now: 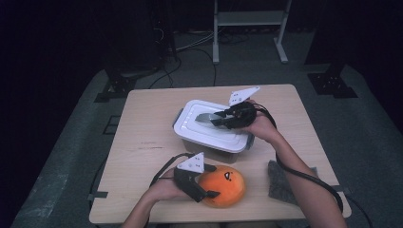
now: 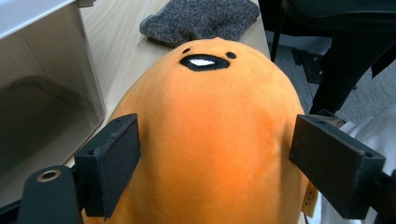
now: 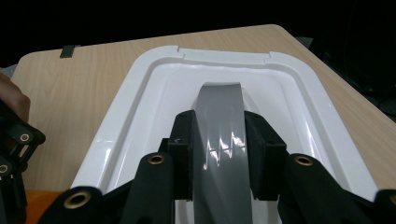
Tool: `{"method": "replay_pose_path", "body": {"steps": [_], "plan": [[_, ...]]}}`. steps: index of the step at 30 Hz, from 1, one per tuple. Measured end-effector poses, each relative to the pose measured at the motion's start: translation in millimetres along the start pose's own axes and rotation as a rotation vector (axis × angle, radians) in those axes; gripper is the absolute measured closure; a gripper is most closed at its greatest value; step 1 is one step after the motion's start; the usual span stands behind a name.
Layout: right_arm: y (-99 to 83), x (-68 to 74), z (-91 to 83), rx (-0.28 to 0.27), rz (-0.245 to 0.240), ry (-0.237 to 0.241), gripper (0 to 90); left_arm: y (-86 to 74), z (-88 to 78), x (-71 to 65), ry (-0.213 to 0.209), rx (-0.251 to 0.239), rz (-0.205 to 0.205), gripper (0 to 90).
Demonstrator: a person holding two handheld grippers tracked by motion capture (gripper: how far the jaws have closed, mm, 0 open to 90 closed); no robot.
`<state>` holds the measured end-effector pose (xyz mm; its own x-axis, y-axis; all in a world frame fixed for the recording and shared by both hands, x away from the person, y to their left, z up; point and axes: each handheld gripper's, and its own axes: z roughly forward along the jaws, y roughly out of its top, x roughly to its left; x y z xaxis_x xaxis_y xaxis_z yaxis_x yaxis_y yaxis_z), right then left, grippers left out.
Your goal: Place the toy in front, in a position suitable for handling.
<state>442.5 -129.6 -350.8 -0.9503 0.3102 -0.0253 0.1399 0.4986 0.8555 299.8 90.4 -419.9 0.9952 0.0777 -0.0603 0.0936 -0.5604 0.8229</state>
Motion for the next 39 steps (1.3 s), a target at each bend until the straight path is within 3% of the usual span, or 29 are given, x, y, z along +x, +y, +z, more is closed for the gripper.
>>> {"method": "replay_pose_path", "body": {"steps": [23, 30, 39], "plan": [[12.5, 4.6, -5.6, 0.004, -0.014, -0.023, 65.6, -0.2, 1.2, -0.4, -0.005, -0.003, -0.007, 13.5], [18.7, 6.7, -27.3, -0.028, -0.012, -0.05, 65.7, -0.7, 0.4, 0.5, -0.004, 0.0, -0.003, 13.5], [13.3, 16.5, -75.4, -0.044, -0.018, -0.1, 65.6, -1.3, -0.6, 1.4, -0.001, 0.001, -0.005, 13.4]]}}
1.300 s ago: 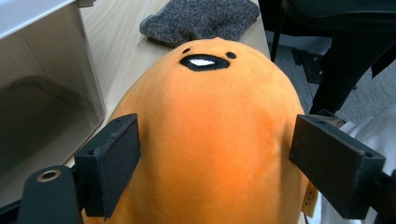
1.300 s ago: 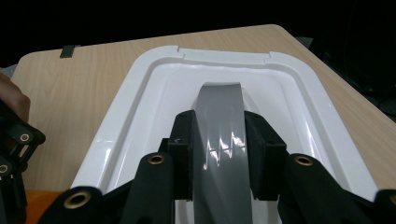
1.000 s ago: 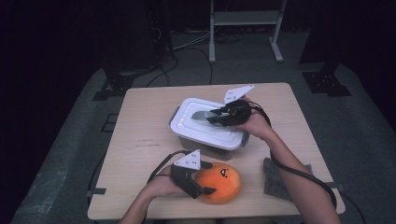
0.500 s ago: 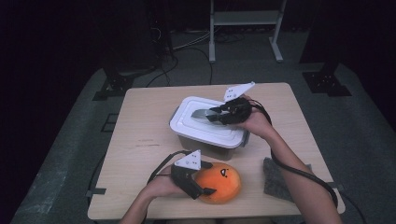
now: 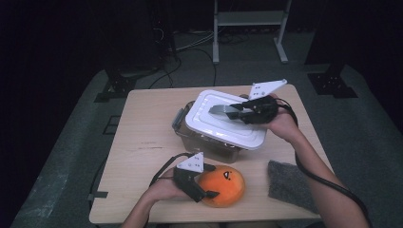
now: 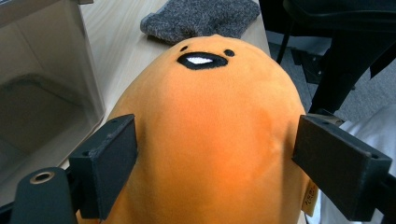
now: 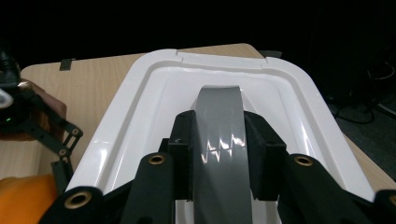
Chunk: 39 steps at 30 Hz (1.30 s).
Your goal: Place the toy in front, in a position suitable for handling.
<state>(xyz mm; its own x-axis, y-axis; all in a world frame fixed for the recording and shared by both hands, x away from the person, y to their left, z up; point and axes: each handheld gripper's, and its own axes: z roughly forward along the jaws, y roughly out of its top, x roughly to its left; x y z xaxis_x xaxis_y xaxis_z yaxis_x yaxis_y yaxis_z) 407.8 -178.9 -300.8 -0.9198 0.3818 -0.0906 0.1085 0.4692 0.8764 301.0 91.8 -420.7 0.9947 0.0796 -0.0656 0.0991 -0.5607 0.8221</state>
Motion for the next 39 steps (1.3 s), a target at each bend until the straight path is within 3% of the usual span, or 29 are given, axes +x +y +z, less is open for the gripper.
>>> {"method": "replay_pose_path", "body": {"steps": [14, 23, 29, 39], "plan": [[-46.5, 11.1, -88.4, -0.011, 0.061, -0.109, 65.7, -0.1, 0.4, -0.1, -0.001, -0.007, -0.01, 13.1], [-80.8, 19.7, -135.2, -0.01, 0.111, -0.173, 65.6, 0.3, -0.8, 0.4, -0.006, -0.013, -0.017, 12.6], [-103.3, 23.2, -152.2, -0.004, 0.15, -0.203, 65.6, 0.9, -2.6, 1.1, 0.0, -0.014, -0.02, 11.5], [-135.8, 30.1, -162.3, 0.001, 0.207, -0.212, 65.6, 4.0, -8.1, 0.9, 0.004, -0.031, -0.008, 10.4]]}}
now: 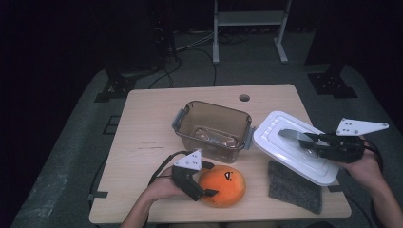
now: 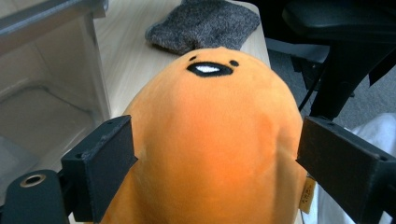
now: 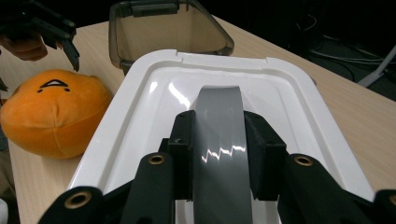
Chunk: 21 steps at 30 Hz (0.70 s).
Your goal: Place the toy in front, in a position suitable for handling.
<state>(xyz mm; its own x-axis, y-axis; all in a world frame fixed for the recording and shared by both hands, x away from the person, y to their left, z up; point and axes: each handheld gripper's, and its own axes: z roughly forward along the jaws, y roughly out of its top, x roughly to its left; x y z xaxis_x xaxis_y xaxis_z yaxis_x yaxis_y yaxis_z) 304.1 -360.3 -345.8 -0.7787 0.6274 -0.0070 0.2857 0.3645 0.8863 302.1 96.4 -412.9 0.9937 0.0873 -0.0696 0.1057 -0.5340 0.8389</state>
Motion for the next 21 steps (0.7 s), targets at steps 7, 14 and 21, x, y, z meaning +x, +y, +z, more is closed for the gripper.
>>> {"method": "replay_pose_path", "body": {"steps": [7, 14, 21], "plan": [[-22.5, -1.3, 2.1, 0.029, 0.031, -0.006, 65.6, 2.3, -6.8, 0.6, 0.014, -0.021, -0.001, 10.1], [-44.0, -1.1, 11.1, 0.057, 0.059, -0.001, 65.6, 4.5, -14.7, 2.0, 0.032, -0.037, 0.002, 9.9], [-69.3, -2.0, 26.6, 0.072, 0.107, 0.012, 65.6, 6.0, -26.0, 4.4, 0.065, -0.055, 0.001, 9.7]]}}
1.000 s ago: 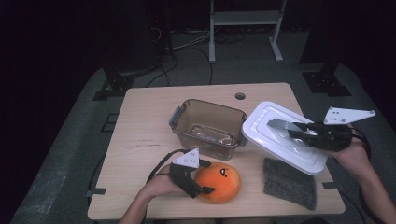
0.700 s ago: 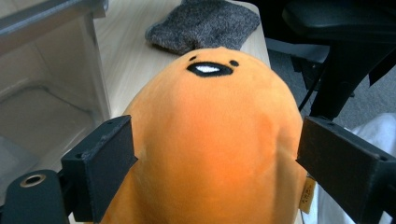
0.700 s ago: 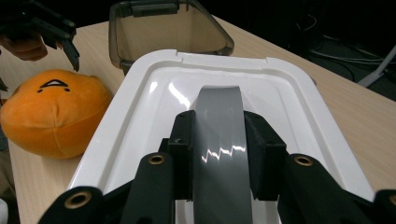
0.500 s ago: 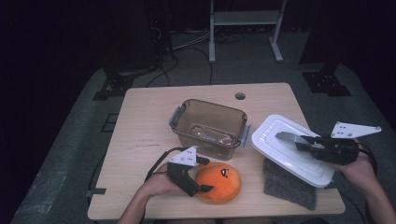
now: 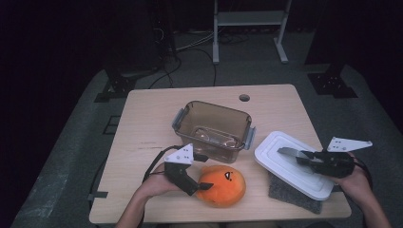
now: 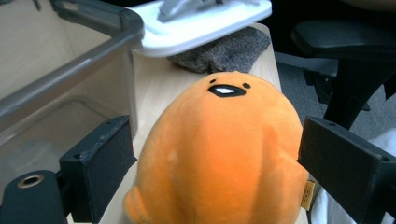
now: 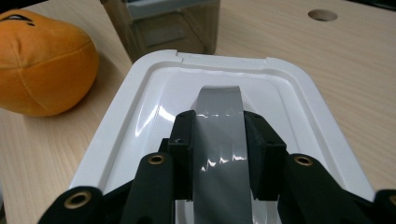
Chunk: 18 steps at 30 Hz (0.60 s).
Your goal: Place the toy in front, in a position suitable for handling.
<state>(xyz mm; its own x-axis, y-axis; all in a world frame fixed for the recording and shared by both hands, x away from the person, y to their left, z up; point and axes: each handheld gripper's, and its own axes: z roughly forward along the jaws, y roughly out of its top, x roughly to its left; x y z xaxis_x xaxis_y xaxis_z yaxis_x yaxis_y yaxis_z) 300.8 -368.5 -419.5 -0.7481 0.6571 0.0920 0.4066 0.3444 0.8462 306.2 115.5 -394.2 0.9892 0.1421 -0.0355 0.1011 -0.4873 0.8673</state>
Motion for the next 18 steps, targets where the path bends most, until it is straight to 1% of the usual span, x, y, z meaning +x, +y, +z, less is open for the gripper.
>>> {"method": "replay_pose_path", "body": {"steps": [1, 3, 6, 8, 11, 14, 18], "plan": [[-2.9, -0.3, 2.2, -0.001, 0.007, 0.002, 65.6, -0.1, -1.2, 0.1, 0.005, -0.006, -0.007, 9.7], [-7.4, -0.3, 6.4, -0.001, 0.016, 0.004, 65.5, -0.5, -4.5, 1.1, 0.016, -0.008, -0.006, 9.8], [-12.2, 1.1, 12.5, 0.003, 0.018, 0.009, 65.5, -1.3, -10.5, 3.3, 0.031, -0.011, -0.006, 9.7], [-14.5, 2.3, 15.8, 0.006, 0.018, 0.01, 65.5, -1.8, -14.7, 4.4, 0.044, -0.023, -0.012, 9.8], [-17.6, 4.2, 19.1, 0.018, 0.021, 0.013, 65.5, -2.8, -21.3, 5.9, 0.062, -0.03, -0.015, 9.7], [-20.4, 5.2, 20.7, 0.019, 0.023, 0.014, 65.4, -5.9, -27.3, 7.4, 0.079, -0.042, -0.029, 9.7], [-23.6, 6.1, 22.1, 0.023, 0.03, 0.016, 65.4, -10.5, -36.3, 7.5, 0.106, -0.037, -0.038, 9.7]]}}
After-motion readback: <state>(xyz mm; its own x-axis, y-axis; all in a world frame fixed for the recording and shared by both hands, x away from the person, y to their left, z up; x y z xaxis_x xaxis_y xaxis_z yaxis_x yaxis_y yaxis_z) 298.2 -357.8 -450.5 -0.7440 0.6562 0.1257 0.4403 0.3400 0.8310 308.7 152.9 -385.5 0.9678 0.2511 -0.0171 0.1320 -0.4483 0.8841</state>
